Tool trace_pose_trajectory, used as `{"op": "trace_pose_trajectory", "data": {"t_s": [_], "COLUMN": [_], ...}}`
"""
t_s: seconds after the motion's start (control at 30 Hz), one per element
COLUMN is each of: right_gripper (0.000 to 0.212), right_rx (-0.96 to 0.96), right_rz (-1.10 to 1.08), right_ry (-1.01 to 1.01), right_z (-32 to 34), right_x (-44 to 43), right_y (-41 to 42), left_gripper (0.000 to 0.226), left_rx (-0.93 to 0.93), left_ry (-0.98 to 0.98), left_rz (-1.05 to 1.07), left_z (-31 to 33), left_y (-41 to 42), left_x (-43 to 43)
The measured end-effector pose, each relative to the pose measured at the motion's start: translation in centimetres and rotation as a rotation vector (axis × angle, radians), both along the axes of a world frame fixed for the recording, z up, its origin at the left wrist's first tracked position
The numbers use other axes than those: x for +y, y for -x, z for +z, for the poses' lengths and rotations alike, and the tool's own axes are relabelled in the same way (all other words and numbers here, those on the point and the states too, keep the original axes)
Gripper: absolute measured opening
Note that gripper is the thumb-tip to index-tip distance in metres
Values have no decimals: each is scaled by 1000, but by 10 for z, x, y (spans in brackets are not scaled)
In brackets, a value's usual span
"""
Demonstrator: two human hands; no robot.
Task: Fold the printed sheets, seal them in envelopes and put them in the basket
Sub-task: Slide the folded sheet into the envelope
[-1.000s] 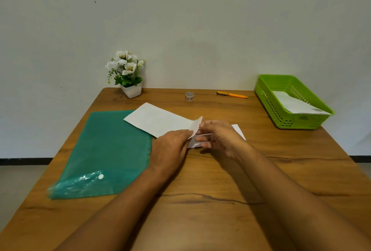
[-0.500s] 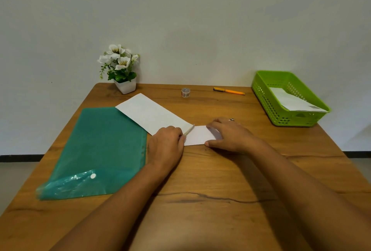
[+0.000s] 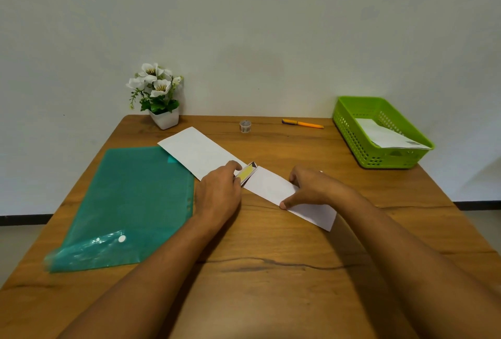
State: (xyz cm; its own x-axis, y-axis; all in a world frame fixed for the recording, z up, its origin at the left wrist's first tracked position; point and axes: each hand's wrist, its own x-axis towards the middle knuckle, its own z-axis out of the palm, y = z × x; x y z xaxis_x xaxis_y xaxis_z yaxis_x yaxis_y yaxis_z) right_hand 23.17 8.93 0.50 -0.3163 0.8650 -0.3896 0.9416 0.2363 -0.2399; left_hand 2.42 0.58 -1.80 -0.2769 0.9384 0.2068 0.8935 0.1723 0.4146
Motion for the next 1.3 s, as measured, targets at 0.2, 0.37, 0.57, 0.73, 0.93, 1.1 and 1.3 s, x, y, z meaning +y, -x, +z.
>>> {"op": "trace_pose_trajectory", "data": {"t_s": [0.2, 0.37, 0.57, 0.73, 0.93, 1.1, 1.3], "right_gripper": [73, 76, 39, 35, 32, 27, 27], "right_rx": [-52, 6, 187, 290, 581, 754, 983], "right_rz": [-30, -56, -136, -211, -296, -363, -413], "right_ry": [7, -86, -145, -123, 32, 161, 246], "right_z": [1, 2, -5, 1, 8, 8, 3], "right_x": [0, -6, -7, -6, -6, -9, -20], "right_y": [3, 2, -6, -11, -20, -20, -8], "left_gripper": [26, 21, 31, 29, 27, 27, 37], "left_rx": [-12, -40, -60, -71, -88, -87, -35], "left_ry": [8, -30, -25, -44, -35, -26, -9], "left_rz": [0, -25, -74, -57, -56, -63, -121], "left_z": [4, 2, 2, 6, 7, 2, -3], "left_y": [-1, 4, 8, 7, 7, 7, 6], "left_x": [-1, 0, -1, -4, -3, -1, 2]}}
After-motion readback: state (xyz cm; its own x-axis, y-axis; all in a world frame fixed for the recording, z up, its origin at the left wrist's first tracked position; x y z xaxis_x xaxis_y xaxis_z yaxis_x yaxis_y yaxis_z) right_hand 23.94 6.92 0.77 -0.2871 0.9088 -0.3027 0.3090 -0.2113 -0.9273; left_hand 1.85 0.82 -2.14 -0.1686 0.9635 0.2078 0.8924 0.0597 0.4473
